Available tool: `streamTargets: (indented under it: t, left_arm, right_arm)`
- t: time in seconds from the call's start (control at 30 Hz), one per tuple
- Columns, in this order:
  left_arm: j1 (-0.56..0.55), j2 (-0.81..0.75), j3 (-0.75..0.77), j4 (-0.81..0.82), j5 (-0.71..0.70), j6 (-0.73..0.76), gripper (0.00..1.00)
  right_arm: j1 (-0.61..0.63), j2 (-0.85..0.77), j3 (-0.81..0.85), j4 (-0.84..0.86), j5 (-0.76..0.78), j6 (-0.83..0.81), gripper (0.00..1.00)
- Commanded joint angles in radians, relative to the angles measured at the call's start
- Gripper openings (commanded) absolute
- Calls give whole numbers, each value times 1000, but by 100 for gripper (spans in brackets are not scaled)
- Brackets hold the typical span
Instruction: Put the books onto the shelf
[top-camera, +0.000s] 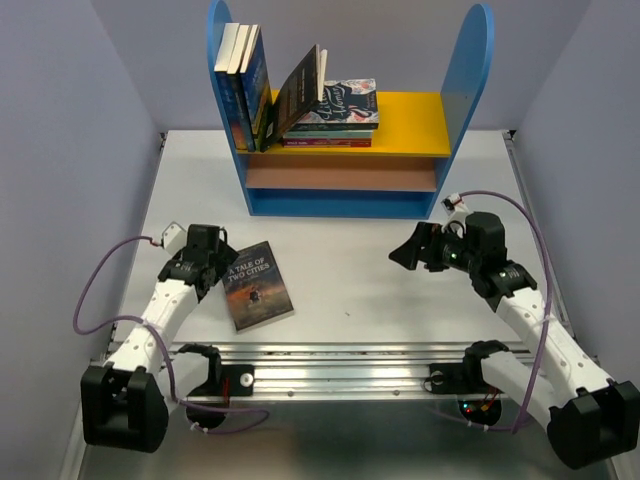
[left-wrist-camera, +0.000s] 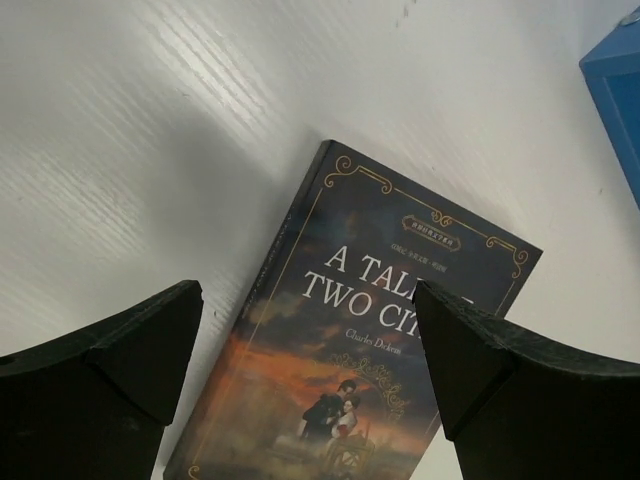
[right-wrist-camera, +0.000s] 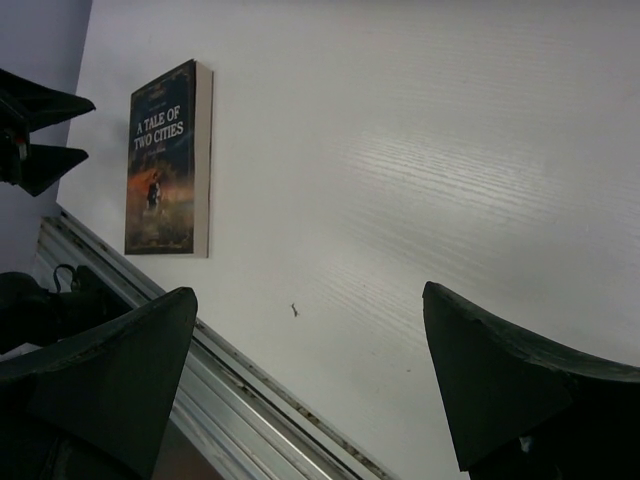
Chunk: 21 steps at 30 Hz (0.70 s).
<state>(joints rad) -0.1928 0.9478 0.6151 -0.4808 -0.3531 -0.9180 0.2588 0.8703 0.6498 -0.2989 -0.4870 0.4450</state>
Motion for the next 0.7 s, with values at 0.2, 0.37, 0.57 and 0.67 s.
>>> streamTargets:
  t: [0.2,0.37,0.57,0.67]
  left_arm:
    - [58,190,-57,238,292,94,99]
    - [58,204,-64,234,289,97,98]
    - [58,175,-63,168,192,67,98]
    - [58,197,-41,117,157,57,98]
  right_arm:
    - [8,51,-24,92,4,14,100]
    - [8,62,-15,73,8,0,100]
    - [8,44,-21,67,11,4,100]
    - [8,44,-19,61,8,1,100]
